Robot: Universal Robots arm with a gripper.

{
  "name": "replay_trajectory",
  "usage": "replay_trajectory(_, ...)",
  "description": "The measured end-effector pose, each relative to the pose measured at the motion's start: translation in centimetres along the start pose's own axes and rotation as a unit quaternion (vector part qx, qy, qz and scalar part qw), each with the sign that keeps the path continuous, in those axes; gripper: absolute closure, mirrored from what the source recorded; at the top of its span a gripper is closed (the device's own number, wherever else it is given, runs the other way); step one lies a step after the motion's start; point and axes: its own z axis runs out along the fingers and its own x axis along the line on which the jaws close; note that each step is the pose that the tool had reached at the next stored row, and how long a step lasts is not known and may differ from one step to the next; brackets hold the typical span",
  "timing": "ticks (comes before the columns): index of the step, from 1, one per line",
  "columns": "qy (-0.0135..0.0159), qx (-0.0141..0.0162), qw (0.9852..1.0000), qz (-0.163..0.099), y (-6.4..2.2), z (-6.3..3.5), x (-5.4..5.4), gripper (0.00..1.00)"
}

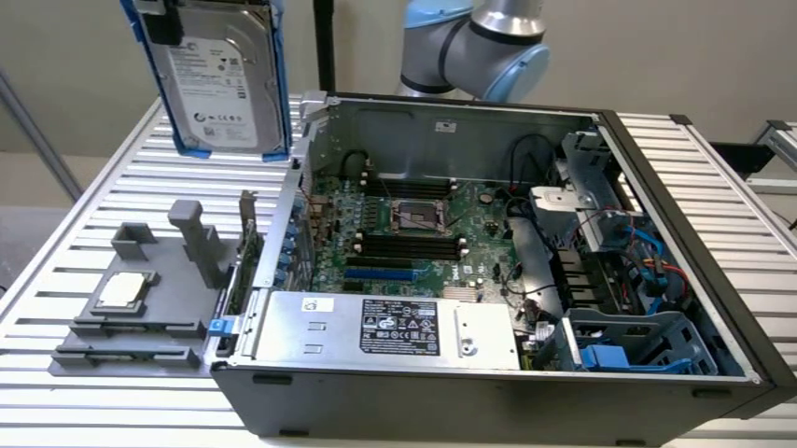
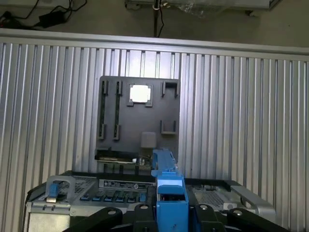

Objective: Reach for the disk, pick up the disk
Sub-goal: 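Pick up the disk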

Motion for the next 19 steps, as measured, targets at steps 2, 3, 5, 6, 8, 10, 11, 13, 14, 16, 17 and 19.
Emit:
replay_trajectory(2,0.0,0.0,1.0,0.0,-0.81,-0.06,0.4,0.67)
replay_trajectory(3,0.0,0.0,1.0,0.0,-1.19,-0.08,0.6,0.67)
replay_trajectory(5,0.0,0.0,1.0,0.0,-1.99,-0.14,0.9,0.67)
replay_trajectory(6,0.0,0.0,1.0,0.0,-2.4,-0.17,1.1,0.67)
replay_trajectory(8,0.0,0.0,1.0,0.0,-3.2,-0.22,1.5,0.67)
replay_trajectory(10,0.0,0.0,1.0,0.0,-4.0,-0.26,1.8,0.67)
replay_trajectory(11,0.0,0.0,1.0,0.0,-4.42,-0.29,2.0,0.67)
replay_trajectory(13,0.0,0.0,1.0,0.0,-5.2,-0.34,2.3,0.67)
replay_trajectory(14,0.0,0.0,1.0,0.0,-5.62,-0.36,2.5,0.67)
replay_trajectory(16,0.0,0.0,1.0,0.0,-6.46,-0.4,2.8,0.67)
replay_trajectory(17,0.0,0.0,1.0,0.0,-6.87,-0.43,2.9,0.67)
replay_trajectory(19,0.0001,-0.0001,1.0,0.0,-7.71,-0.49,3.2,0.67)
